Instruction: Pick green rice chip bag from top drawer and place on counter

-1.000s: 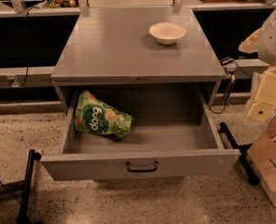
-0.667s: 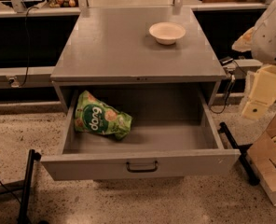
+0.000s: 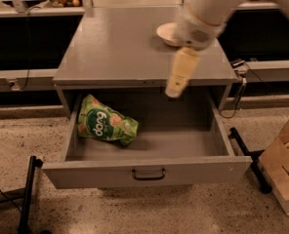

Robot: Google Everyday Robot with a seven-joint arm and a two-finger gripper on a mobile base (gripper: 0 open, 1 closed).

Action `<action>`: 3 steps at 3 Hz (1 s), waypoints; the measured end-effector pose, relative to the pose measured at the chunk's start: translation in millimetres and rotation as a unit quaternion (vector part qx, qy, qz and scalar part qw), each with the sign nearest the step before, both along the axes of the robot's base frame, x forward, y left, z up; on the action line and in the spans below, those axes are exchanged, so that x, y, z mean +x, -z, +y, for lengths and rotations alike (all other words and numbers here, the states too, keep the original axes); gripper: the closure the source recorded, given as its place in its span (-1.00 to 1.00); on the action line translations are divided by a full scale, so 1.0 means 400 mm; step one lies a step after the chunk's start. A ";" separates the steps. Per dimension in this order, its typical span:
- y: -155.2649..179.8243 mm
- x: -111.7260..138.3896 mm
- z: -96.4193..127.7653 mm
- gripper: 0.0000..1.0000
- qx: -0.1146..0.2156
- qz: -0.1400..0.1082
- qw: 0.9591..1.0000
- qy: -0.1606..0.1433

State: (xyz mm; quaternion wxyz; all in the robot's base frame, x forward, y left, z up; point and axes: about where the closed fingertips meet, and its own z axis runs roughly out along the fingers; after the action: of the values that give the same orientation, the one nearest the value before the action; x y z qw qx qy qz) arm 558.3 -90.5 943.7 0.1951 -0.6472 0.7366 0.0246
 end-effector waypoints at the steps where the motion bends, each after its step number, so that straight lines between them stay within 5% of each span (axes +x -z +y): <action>1: 0.018 0.030 0.049 -1.00 0.006 0.004 1.000 -0.014; 3: 0.112 0.057 0.137 -1.00 0.060 0.008 0.998 -0.003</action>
Offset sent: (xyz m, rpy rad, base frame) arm 0.0259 0.0389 -0.0173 0.0800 0.0007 0.0308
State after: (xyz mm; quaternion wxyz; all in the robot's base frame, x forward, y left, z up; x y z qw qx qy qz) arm 581.2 -35.8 898.9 0.2274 -0.6366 0.7331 0.0746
